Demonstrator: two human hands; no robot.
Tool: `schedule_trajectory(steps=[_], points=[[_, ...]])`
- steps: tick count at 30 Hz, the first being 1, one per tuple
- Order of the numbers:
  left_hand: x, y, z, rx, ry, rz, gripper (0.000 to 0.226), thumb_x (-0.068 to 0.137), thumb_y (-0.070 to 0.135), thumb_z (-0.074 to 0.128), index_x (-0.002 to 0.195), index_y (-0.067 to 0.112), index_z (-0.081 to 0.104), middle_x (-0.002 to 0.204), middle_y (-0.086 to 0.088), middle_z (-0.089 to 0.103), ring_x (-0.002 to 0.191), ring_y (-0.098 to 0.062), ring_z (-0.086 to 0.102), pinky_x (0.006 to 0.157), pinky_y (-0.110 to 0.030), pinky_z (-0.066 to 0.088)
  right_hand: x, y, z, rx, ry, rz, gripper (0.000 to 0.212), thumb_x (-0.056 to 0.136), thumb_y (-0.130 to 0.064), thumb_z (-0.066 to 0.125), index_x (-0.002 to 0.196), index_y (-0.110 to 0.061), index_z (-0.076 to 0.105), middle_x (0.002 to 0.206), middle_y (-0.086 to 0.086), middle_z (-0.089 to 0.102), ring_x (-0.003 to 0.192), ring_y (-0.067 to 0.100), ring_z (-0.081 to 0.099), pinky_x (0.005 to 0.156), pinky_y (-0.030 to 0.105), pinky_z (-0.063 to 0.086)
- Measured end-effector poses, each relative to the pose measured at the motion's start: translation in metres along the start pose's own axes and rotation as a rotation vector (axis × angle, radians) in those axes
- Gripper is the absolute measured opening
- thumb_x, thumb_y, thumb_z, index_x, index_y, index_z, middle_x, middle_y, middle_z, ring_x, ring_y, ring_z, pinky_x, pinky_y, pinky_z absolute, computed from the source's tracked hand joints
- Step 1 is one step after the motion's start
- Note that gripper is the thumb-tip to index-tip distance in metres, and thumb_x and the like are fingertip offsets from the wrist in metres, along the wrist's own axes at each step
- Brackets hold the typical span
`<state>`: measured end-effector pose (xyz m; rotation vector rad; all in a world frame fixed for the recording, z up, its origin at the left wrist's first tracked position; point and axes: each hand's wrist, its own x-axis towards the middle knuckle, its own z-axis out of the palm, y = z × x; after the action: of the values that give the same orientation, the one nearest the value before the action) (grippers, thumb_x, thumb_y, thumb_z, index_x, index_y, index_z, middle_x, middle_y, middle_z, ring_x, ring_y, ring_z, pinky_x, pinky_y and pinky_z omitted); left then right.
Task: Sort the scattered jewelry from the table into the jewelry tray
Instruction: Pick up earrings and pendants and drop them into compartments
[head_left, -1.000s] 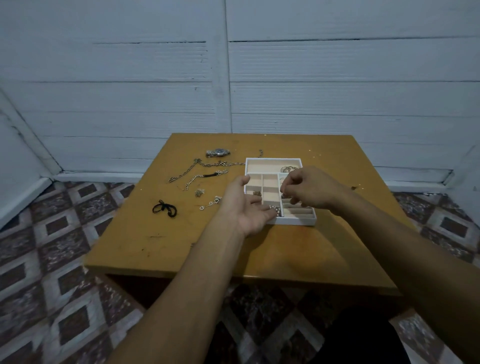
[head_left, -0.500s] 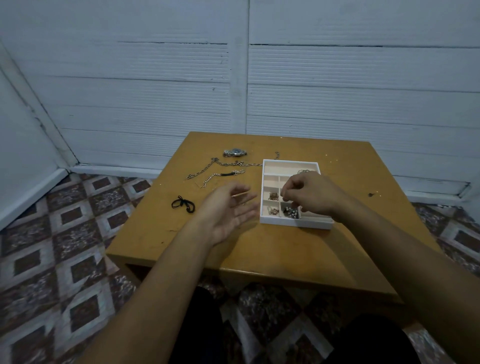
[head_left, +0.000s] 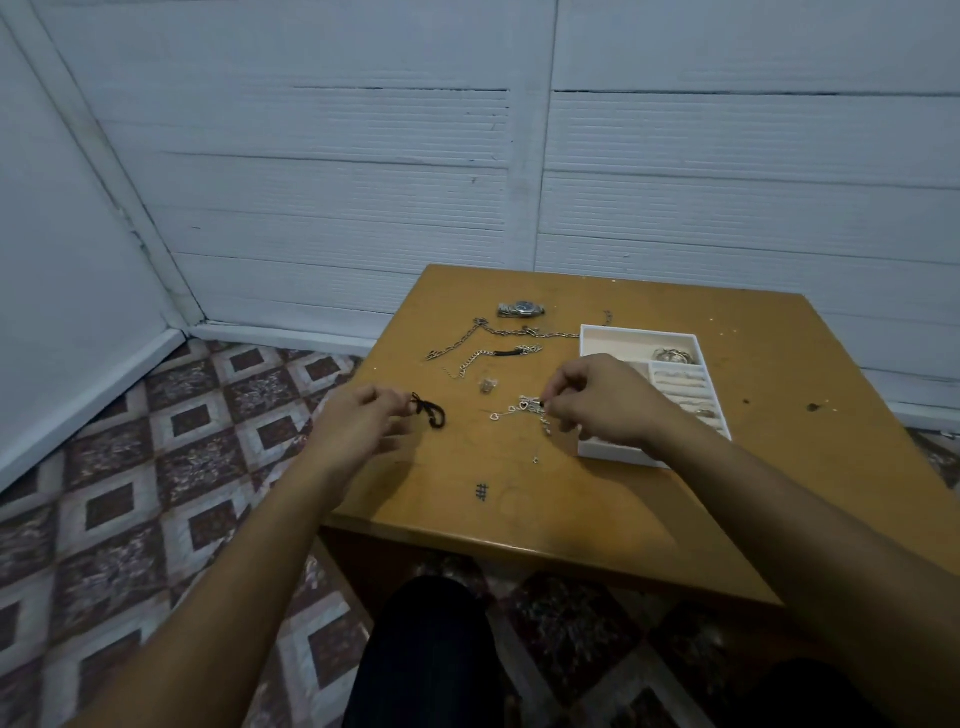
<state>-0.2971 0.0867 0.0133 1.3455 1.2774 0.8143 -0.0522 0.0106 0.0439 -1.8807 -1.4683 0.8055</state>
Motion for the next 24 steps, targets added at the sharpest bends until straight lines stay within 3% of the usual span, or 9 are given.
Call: schedule_trajectory(steps=[3,7,13,16,20,24], points=[[0.006,-0.011,-0.007,0.351,0.113,0.168,0.01,0.094,0.022,0.057,0.088,0.024,0.065,0.098,0.005,0.065,0.092,-0.016,0.061,0.082,-0.035,0.052,0.013,-0.01,0.026,-0.017,-0.029,-0.013,0.01,0.085,-0.007,0.066,0.082,-0.016,0.065,0.074,0.002,0.064,0.061,0.014,0.062,0.053,0.027,0.049],[0.014,-0.016,-0.007,0.654,0.129,0.311,0.008,0.091,0.02,0.059,0.096,0.025,0.064,0.09,0.008,0.062,0.079,-0.006,0.056,0.063,-0.018,0.044,0.036,-0.023,0.07,-0.124,-0.069,-0.059,0.012,0.083,-0.018,0.07,0.093,-0.021,0.064,0.095,0.001,0.064,0.086,0.019,0.063,0.072,0.033,0.054],[0.023,-0.022,-0.008,0.731,0.084,0.311,0.012,0.092,0.022,0.057,0.101,0.026,0.063,0.097,0.007,0.062,0.082,-0.006,0.055,0.067,-0.022,0.041,0.06,-0.038,0.113,-0.333,-0.009,-0.029,0.041,0.085,-0.031,0.069,0.12,-0.015,0.056,0.114,0.005,0.058,0.101,0.022,0.057,0.074,0.031,0.048],[0.025,-0.023,-0.008,0.737,0.073,0.313,0.016,0.092,0.022,0.056,0.105,0.024,0.064,0.099,0.007,0.062,0.085,-0.005,0.056,0.07,-0.022,0.043,0.069,-0.037,0.123,-0.358,0.03,-0.001,0.035,0.083,-0.031,0.069,0.112,-0.014,0.059,0.11,0.006,0.058,0.097,0.023,0.057,0.08,0.037,0.054],[0.026,-0.022,-0.007,0.73,0.08,0.325,0.018,0.091,0.02,0.056,0.106,0.021,0.066,0.097,0.007,0.063,0.087,-0.009,0.058,0.075,-0.027,0.048,0.073,-0.035,0.125,-0.395,0.038,0.014,0.013,0.088,-0.02,0.062,0.099,-0.013,0.062,0.105,0.008,0.059,0.088,0.024,0.058,0.075,0.037,0.055],[0.024,-0.021,-0.004,0.702,0.109,0.334,0.016,0.092,0.019,0.056,0.104,0.02,0.067,0.097,0.006,0.065,0.088,-0.011,0.059,0.079,-0.033,0.052,0.072,-0.037,0.124,-0.388,0.017,0.004,0.011,0.089,-0.017,0.06,0.098,-0.011,0.06,0.106,0.009,0.056,0.091,0.025,0.057,0.072,0.035,0.052]])
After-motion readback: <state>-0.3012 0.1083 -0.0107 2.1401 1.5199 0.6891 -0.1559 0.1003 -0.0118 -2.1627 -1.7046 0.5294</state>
